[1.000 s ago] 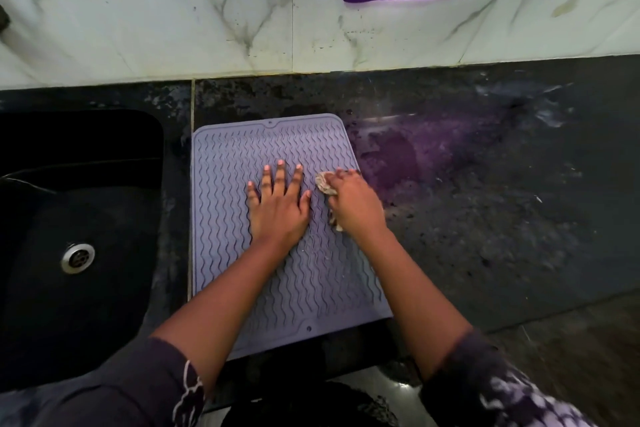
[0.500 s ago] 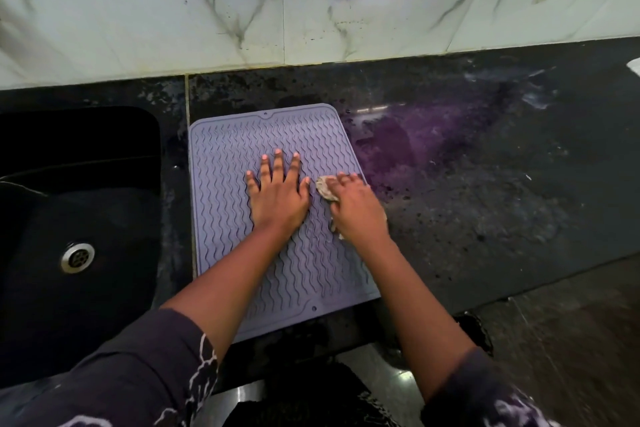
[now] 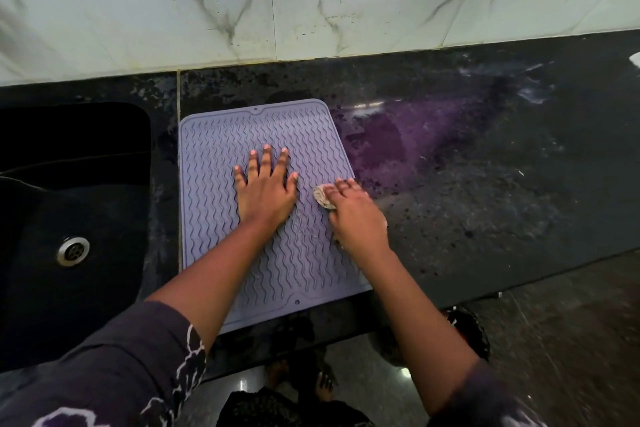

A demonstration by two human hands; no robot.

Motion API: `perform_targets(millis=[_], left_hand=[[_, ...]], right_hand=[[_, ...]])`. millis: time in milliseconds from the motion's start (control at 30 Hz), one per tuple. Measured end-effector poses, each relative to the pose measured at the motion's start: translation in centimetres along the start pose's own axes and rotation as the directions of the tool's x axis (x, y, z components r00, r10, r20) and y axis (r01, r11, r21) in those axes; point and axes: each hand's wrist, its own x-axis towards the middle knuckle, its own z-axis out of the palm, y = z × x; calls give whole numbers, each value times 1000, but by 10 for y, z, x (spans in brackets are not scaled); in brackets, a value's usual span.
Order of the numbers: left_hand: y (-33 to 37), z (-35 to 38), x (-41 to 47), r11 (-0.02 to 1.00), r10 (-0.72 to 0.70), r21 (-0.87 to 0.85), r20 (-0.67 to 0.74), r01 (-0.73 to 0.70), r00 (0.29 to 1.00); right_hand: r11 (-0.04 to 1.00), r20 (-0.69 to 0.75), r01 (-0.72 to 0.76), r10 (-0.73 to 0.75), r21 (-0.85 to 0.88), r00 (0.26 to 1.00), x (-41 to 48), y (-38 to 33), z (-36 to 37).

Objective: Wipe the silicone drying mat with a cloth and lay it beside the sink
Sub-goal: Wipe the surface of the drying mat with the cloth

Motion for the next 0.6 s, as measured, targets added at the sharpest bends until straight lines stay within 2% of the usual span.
perform_targets(millis=[100, 267, 333, 433, 467, 600], left_hand=[[1, -1, -1, 1000, -5, 7, 0, 5, 1000], [2, -2, -1, 1000, -6, 17, 4, 6, 1000], [2, -3, -1, 1000, -5, 14, 3, 5, 1000], [3, -4, 0, 1000, -9, 11, 9, 9, 1000], [3, -4, 0, 1000, -12, 9, 8, 12, 1000], [4, -4, -1, 1000, -17, -2, 3, 17, 1000]], right_hand=[[1000, 15, 10, -10, -26, 1000, -14, 7, 11], [996, 95, -4, 13, -87, 995, -92, 18, 14], [997, 83, -4, 11, -81, 996, -87, 19, 4], [1000, -50, -4, 4, -5, 999, -47, 19, -15], [1000, -55, 19, -18, 8, 998, -32, 17, -17], [993, 86, 102, -97, -53, 992, -18, 22, -1]])
